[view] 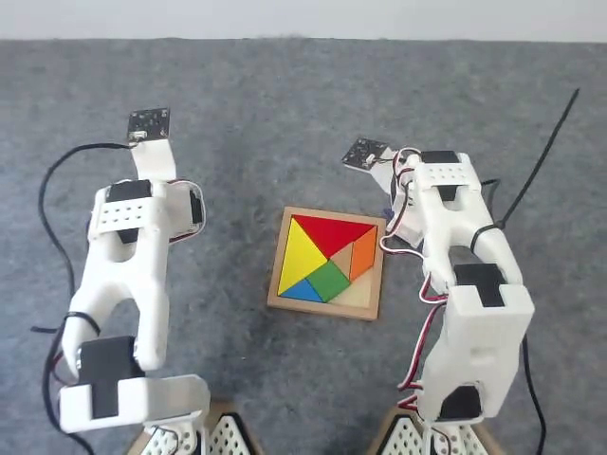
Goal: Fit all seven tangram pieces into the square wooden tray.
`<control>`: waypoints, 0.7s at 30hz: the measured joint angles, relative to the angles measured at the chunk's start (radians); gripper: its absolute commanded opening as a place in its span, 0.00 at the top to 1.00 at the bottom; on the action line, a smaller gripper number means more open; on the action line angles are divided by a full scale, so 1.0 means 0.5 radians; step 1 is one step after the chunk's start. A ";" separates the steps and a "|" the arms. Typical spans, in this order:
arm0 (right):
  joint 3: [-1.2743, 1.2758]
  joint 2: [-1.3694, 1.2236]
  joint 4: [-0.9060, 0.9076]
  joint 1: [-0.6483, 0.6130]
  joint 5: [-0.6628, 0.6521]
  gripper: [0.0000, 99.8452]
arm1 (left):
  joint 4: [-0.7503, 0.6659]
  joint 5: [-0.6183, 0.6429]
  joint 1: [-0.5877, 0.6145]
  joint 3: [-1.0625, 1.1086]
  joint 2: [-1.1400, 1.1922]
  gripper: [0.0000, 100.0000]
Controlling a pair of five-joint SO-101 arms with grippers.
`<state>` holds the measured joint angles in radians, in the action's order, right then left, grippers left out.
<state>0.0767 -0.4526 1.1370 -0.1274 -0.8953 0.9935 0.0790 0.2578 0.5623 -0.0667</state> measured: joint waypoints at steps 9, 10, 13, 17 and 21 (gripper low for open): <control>-0.028 0.000 -0.015 0.000 -0.003 0.91 | 0.000 0.000 0.000 0.000 0.000 0.91; -0.034 0.000 -0.015 0.000 -0.003 0.91 | 0.000 0.000 0.000 0.000 0.000 0.91; -0.037 0.000 0.000 0.000 -0.003 0.91 | 0.000 0.000 0.000 0.000 0.000 0.91; -0.037 0.000 0.021 0.000 0.068 0.91 | 0.000 0.000 0.000 0.000 0.000 0.91; -0.040 0.000 0.083 0.000 0.184 0.91 | 0.000 0.000 0.000 0.000 0.000 0.91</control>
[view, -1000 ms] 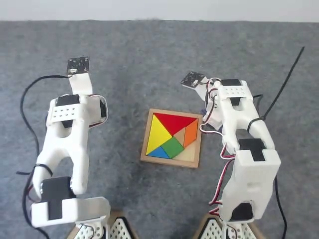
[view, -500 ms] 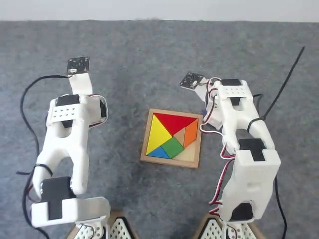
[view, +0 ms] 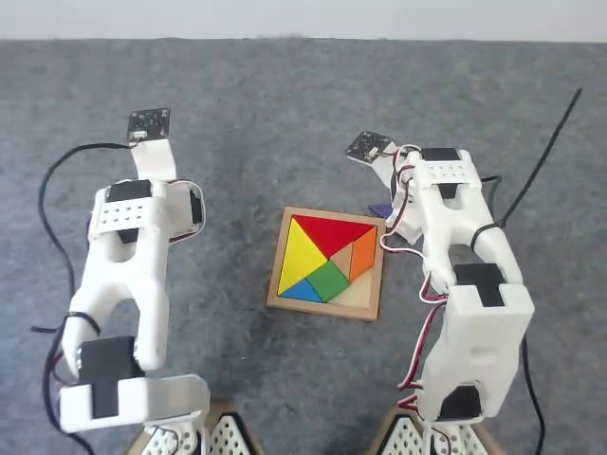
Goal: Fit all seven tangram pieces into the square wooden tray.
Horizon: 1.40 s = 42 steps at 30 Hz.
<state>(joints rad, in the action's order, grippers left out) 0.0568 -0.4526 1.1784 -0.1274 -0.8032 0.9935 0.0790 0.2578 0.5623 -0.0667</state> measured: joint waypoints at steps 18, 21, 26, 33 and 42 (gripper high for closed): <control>-0.807 -0.230 0.080 -0.083 0.632 0.91 | -0.006 0.000 0.000 0.000 0.000 0.91; -0.813 -0.396 -0.003 -0.203 0.647 0.91 | -0.006 0.000 0.000 0.000 0.000 0.91; -0.930 -0.583 0.000 -0.233 0.651 0.91 | -0.006 0.000 0.000 0.000 0.000 0.91; -0.988 -0.592 0.199 -0.003 0.601 0.91 | -0.006 0.000 0.000 0.000 0.000 0.91; -0.982 -0.568 0.491 0.350 0.362 0.91 | -0.006 0.000 0.000 0.000 0.000 0.91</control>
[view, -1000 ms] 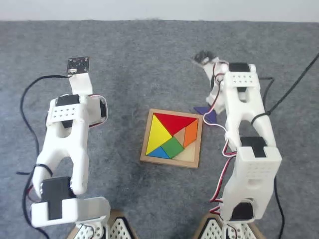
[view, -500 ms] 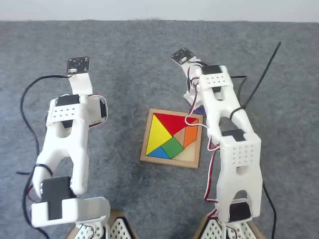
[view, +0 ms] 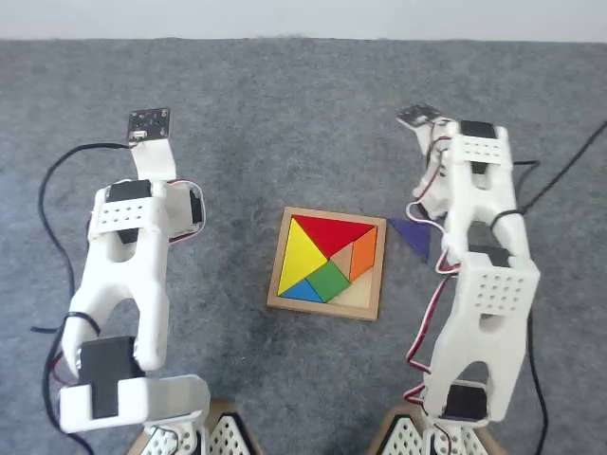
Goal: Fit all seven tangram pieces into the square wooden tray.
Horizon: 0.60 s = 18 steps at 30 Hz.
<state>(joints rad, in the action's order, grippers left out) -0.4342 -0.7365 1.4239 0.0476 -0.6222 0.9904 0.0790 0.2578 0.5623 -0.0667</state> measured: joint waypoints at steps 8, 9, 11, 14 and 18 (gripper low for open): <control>0.746 0.666 -0.015 0.086 -0.147 0.91 | 0.000 0.000 0.000 0.000 0.000 0.91; 0.902 0.810 -0.086 0.089 -0.144 0.91 | 0.000 0.000 0.000 0.000 0.000 0.91; 1.197 1.105 -0.233 0.055 -0.144 0.91 | 0.000 0.000 0.000 0.000 0.000 0.91; 1.479 1.455 -0.338 -0.077 -0.147 0.90 | 0.000 0.000 0.000 0.000 0.000 0.91; 1.467 1.516 -0.304 -0.175 -0.144 0.83 | 0.000 0.000 0.000 0.000 0.000 0.91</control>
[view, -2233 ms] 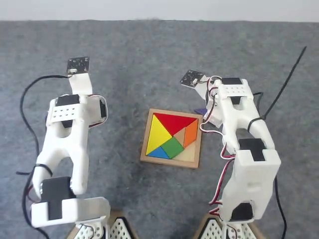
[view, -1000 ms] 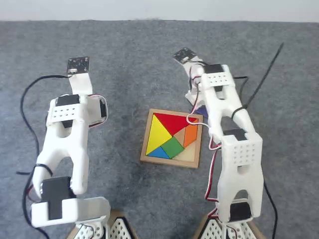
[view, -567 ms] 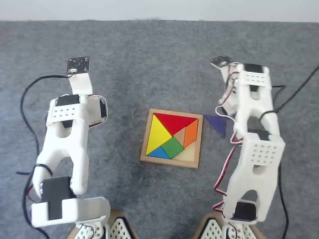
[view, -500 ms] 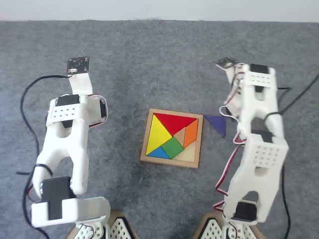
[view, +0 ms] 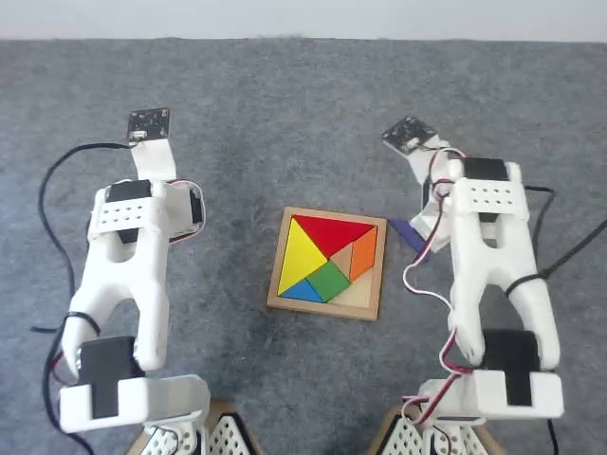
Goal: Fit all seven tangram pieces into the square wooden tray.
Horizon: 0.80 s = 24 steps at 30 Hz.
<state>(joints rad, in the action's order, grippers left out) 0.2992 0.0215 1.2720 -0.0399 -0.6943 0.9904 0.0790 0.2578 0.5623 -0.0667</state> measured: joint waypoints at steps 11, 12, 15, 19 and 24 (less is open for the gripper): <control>-0.847 -0.838 0.368 -0.107 -0.064 0.78 | -0.025 0.000 0.000 0.021 0.000 0.91; -0.868 -0.884 0.384 -0.123 -0.107 0.78 | -0.025 0.000 0.000 0.021 0.000 0.91; -0.896 -0.945 0.393 -0.150 -0.236 0.78 | -0.025 0.000 0.000 0.021 0.000 0.91; -0.896 -0.982 0.347 -0.150 -0.368 0.78 | -0.025 0.000 0.000 0.021 0.000 0.91; -0.896 -0.985 0.347 -0.150 -0.503 0.78 | -0.025 0.000 0.000 0.021 0.000 0.91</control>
<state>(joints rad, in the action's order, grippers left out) -0.1488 -0.4710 1.4454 -0.1151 -0.9459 0.9782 0.0790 0.2578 0.5731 -0.0667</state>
